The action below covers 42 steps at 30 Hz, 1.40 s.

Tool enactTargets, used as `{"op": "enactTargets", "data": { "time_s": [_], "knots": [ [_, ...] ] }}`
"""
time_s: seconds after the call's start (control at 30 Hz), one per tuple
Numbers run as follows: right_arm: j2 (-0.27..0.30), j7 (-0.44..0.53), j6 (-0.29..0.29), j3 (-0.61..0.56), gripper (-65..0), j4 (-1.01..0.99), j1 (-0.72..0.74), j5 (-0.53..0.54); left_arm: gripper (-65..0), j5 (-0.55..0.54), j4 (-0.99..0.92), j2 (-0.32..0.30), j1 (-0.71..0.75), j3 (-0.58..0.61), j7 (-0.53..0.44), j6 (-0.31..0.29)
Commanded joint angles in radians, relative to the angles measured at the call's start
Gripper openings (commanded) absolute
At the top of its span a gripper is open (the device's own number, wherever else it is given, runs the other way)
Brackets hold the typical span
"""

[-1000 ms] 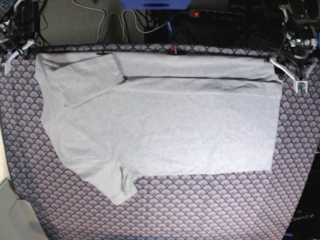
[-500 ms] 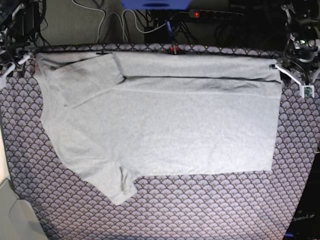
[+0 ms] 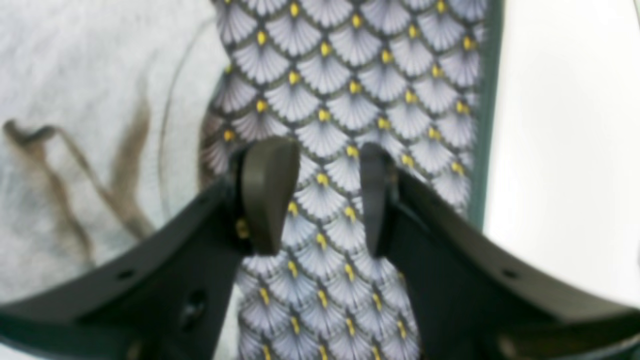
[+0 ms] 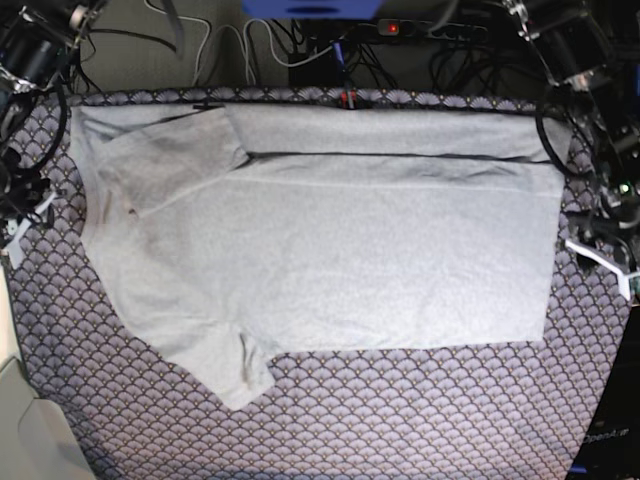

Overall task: Fold the T-shirt properly
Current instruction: 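Release the shirt and move both grippers to the shirt's side edges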

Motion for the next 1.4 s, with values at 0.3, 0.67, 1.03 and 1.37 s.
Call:
{"op": "enactTargets", "data": {
  "time_s": [0.3, 0.67, 1.03, 1.37],
  "knots": [
    [0.058, 0.097, -0.005, -0.217, -39.4, -0.231, 0.292, -0.001, -31.4, -0.004, -0.194, -0.087, -0.189, 0.168, -0.056, 0.006],
    [0.035, 0.348, -0.005, -0.325, -39.0, -0.665, 0.565, -0.119, -31.4, -0.003, -0.194, -0.086, -0.139, 0.163, -0.056, 0.008],
    [0.040, 0.530, -0.005, -0.328, -39.0, -0.872, 0.645, -0.147, -31.4, -0.003, -0.192, -0.086, -0.126, 0.166, -0.056, 0.008],
    [0.035, 0.596, -0.005, -0.328, -39.0, -0.877, 0.606, -0.147, -31.4, -0.003, -0.192, -0.084, -0.126, 0.163, -0.056, 0.008]
  ]
}}
